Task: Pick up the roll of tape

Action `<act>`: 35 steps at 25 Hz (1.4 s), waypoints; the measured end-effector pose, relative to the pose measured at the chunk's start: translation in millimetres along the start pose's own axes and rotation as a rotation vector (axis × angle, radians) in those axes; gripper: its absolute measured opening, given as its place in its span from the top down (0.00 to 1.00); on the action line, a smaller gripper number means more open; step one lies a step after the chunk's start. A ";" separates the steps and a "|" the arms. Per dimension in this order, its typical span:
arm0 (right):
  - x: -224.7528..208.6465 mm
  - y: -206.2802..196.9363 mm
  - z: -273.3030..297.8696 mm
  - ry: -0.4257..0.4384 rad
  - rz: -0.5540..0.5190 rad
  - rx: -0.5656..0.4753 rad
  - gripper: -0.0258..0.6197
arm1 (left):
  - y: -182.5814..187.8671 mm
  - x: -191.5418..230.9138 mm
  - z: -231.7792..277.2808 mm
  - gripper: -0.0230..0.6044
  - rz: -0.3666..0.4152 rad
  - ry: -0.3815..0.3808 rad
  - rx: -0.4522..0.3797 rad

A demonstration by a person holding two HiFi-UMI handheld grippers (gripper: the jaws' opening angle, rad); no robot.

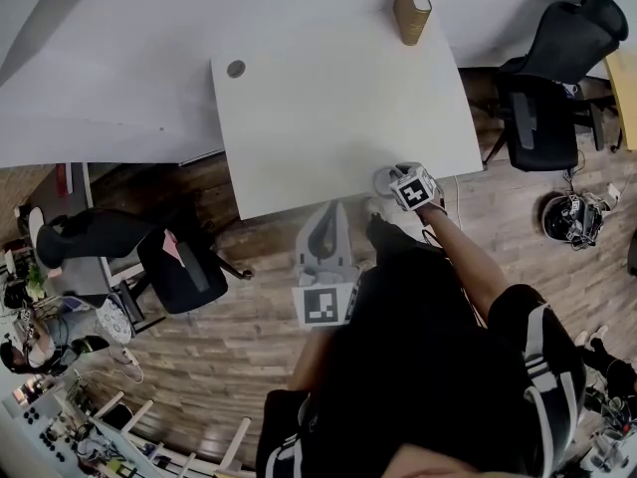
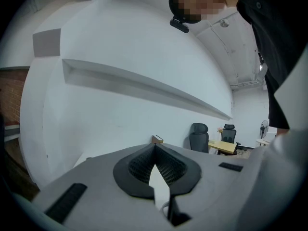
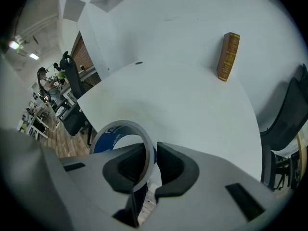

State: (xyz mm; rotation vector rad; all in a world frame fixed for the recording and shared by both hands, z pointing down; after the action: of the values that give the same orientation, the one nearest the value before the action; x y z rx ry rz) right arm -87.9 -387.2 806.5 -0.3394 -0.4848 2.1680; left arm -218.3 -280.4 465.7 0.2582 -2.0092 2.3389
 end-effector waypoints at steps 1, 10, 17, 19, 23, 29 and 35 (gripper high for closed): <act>5.2 -3.2 -7.0 -0.005 -0.004 -0.019 0.85 | 1.2 -3.1 -10.4 0.94 -0.012 -0.001 -0.020; 85.2 -42.1 -123.1 -0.034 0.069 -0.274 0.85 | -2.2 -36.4 -146.3 0.94 -0.028 -0.017 -0.106; 126.5 -56.5 -233.2 -0.035 0.191 -0.517 0.85 | -9.8 -57.4 -220.7 0.94 0.025 -0.034 -0.106; 134.3 -58.0 -263.9 -0.037 0.202 -0.584 0.85 | -8.5 -65.4 -233.0 0.94 0.007 -0.033 -0.114; 139.6 -59.4 -325.8 -0.047 0.205 -0.719 0.85 | -7.7 -86.2 -246.7 0.94 0.004 -0.039 -0.117; 143.7 -73.8 -406.3 -0.061 0.190 -0.883 0.85 | -4.3 -115.6 -253.1 0.94 0.040 -0.032 -0.134; 149.0 -105.5 -462.2 -0.047 0.156 -0.987 0.85 | -14.8 -150.8 -254.8 0.94 0.071 -0.025 -0.134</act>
State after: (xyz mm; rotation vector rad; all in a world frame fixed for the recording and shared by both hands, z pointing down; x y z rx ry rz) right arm 85.3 -107.2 434.3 -0.8708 -1.5873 1.9288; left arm -91.9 -16.2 420.0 0.2149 -2.2111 2.2381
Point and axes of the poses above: the fingertips, and each gripper's own axes: z forward along the fingers, x to its left, y out of its top, the point moved 2 cm from there along -z, backward along the fingers, and after that the axes turned 2 degrees about -y, right-handed, at the moved point
